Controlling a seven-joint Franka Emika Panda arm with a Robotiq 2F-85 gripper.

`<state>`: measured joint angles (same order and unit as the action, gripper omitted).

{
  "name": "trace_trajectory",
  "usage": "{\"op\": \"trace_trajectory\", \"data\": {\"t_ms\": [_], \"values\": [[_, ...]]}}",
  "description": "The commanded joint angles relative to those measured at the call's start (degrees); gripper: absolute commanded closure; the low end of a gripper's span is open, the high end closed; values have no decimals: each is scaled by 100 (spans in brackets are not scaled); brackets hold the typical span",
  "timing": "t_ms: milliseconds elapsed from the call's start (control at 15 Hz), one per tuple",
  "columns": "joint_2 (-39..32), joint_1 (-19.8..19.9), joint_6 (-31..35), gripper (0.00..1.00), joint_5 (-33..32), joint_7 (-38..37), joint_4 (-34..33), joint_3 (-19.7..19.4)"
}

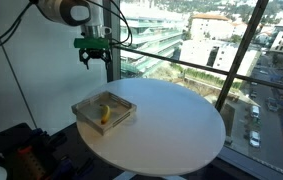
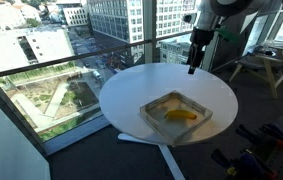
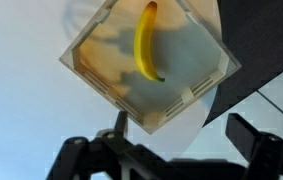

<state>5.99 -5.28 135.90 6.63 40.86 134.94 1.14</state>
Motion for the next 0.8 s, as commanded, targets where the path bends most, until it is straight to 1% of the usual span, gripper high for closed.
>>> {"op": "trace_trajectory", "data": {"t_ms": [0, 267, 733], "values": [[-14, -5, -146, 0, 51, 111, -82, -5], [-47, 6, -343, 0, -16, 139, -152, -4], [-54, 40, -482, 0, -480, 78, -166, 11]]}}
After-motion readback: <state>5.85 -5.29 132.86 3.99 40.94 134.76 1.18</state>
